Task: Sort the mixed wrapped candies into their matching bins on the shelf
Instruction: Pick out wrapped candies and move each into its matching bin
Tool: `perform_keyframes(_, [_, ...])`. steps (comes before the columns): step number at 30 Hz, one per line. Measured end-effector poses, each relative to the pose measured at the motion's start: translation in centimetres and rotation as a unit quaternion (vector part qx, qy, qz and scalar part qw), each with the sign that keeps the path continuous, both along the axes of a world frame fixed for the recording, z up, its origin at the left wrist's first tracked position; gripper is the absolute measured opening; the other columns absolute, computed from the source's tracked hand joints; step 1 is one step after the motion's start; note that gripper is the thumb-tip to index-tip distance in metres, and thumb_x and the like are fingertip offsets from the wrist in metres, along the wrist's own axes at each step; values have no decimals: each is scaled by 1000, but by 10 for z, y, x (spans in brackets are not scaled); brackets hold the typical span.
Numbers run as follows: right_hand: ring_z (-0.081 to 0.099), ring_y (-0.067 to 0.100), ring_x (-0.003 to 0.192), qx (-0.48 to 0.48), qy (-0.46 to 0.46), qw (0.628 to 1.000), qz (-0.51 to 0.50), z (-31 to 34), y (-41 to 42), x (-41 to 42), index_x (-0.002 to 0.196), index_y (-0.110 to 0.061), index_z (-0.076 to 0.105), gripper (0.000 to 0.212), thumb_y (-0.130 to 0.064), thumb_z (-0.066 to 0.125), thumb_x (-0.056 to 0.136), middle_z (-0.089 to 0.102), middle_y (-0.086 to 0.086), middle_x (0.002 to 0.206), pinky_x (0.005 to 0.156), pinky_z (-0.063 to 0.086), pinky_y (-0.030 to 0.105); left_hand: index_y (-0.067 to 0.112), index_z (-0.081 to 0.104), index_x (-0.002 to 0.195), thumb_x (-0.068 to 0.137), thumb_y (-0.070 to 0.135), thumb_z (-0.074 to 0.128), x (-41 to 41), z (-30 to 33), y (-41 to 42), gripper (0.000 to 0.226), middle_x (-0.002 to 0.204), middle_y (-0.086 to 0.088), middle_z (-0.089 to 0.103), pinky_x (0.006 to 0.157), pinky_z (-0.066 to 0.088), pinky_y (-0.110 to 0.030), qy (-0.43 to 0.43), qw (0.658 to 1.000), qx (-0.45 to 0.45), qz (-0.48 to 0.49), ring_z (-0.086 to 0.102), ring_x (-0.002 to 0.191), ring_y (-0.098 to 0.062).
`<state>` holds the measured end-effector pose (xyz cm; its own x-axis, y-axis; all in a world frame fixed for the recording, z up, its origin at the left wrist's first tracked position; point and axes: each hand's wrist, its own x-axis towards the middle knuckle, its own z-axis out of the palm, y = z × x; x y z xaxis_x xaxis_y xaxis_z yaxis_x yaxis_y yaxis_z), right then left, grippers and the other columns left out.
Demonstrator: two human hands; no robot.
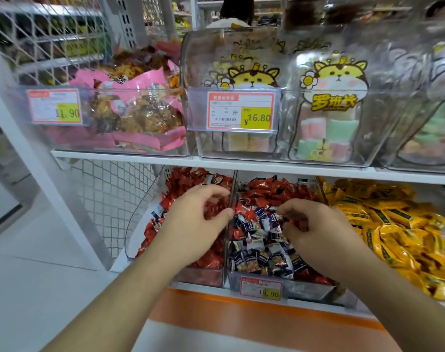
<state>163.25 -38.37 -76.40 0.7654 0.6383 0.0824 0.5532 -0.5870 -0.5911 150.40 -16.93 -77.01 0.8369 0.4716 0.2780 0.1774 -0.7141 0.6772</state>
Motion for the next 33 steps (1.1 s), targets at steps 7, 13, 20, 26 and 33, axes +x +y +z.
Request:
perform_keyframes(7, [55, 2, 106, 3, 3, 1000, 9, -2, 6, -1, 124, -36, 65, 28, -22, 63, 99, 64, -16, 124, 80, 36, 7, 34, 62, 134, 97, 25, 68, 1, -41, 48, 38, 128, 8, 63, 93, 51, -27, 129, 987, 46, 84, 61, 118, -12])
perform_keyframes(13, [54, 1, 110, -10, -7, 1000, 24, -5, 9, -4, 126, -32, 65, 29, -20, 62, 100, 64, -15, 126, 89, 39, 14, 31, 55, 147, 96, 24, 69, 9, -50, 56, 53, 148, 3, 57, 107, 47, -34, 183, 973, 106, 91, 55, 133, -21])
perform_keyframes(20, [56, 3, 116, -17, -9, 999, 27, -7, 13, -6, 126, -34, 64, 28, -22, 62, 100, 63, -15, 130, 91, 40, 14, 34, 71, 113, 92, 8, 73, 9, -56, 63, 33, 100, 17, 65, 73, 41, -7, 130, 983, 41, 121, 60, 90, 1])
perform_keyframes(26, [56, 4, 118, -8, -10, 1000, 29, -5, 13, -9, 126, -35, 64, 28, -23, 62, 100, 62, -15, 130, 91, 41, 15, 35, 71, 88, 89, 18, 80, -5, -30, 53, 19, 83, 14, 68, 67, 50, -10, 28, 992, -5, 120, 64, 79, 0])
perform_keyframes(33, [57, -7, 112, 64, -33, 994, 76, 2, 13, -15, 139, -39, 51, 54, -33, 76, 91, 61, -26, 114, 99, 47, 15, 27, 76, 97, 84, 26, 85, -10, 22, -8, 16, 90, 8, 77, 76, 56, -17, -83, 969, -230, 46, 71, 84, -6])
